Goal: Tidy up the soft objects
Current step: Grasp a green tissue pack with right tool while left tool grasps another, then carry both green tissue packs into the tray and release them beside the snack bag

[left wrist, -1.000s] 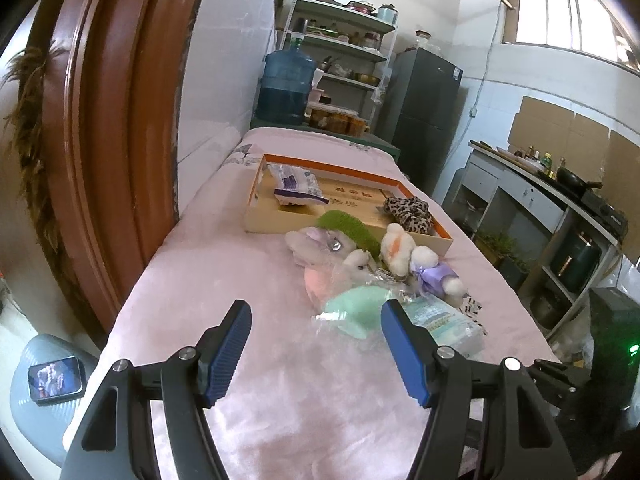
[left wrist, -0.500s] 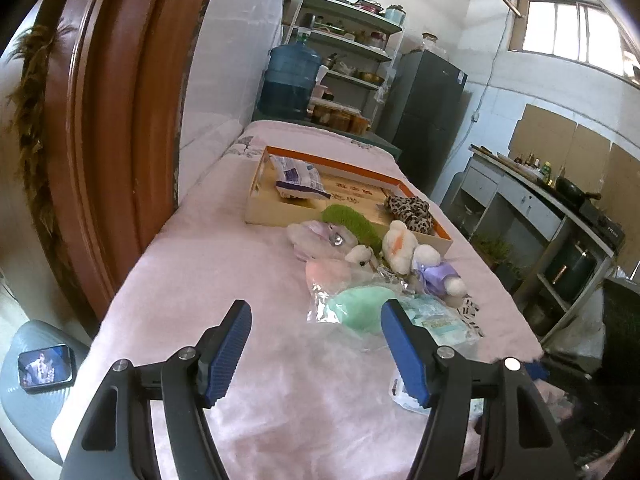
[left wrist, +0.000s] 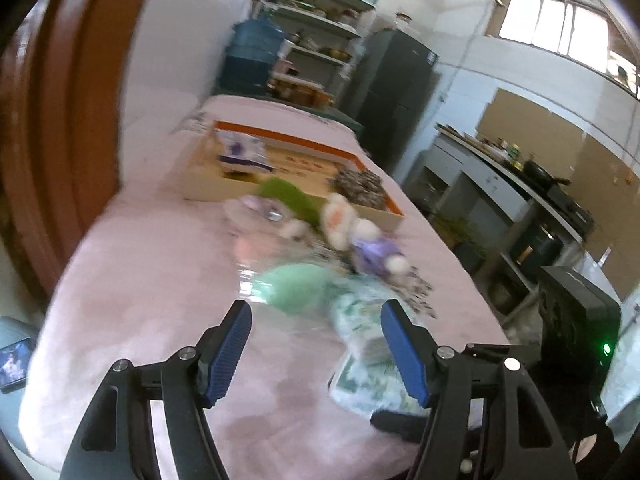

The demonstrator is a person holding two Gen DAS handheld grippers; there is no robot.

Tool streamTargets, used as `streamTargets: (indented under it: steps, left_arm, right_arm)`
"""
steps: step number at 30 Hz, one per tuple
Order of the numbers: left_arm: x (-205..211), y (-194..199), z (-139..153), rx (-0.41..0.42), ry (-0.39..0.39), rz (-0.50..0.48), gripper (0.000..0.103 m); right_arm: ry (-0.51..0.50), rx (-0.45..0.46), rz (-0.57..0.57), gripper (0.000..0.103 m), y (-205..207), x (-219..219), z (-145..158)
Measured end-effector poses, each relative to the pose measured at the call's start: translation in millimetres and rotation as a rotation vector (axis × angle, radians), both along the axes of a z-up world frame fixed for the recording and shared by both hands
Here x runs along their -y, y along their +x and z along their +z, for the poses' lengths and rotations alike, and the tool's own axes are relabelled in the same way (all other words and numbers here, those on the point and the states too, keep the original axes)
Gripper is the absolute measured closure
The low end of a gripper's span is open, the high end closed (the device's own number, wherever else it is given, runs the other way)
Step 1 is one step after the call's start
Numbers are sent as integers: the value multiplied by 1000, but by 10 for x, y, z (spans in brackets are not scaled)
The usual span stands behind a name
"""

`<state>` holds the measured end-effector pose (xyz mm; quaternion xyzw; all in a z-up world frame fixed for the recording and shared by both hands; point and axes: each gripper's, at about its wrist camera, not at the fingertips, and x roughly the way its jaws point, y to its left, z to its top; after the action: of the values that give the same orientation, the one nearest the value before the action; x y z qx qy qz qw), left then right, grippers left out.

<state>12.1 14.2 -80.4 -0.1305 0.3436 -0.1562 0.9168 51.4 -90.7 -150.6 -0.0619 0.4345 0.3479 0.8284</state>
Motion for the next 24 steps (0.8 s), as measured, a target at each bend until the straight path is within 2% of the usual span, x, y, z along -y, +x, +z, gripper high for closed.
streamTargets:
  steps: [7, 11, 15, 20, 24]
  left_arm:
    - [454, 98, -123, -72, 10, -110, 36]
    - [595, 184, -241, -117, 31, -78, 36]
    - [684, 246, -343, -152, 29, -36, 41]
    - [855, 349, -415, -159, 63, -6, 41]
    - [859, 344, -429, -139, 48, -15, 52]
  right_arm:
    - [6, -9, -40, 50, -480, 463, 150]
    - [18, -4, -128, 50, -643, 804, 200]
    - [58, -3, -198, 50, -702, 1042, 200]
    - [103, 4, -228, 50, -711, 1132, 191]
    - [124, 8, -242, 50, -694, 1156, 207]
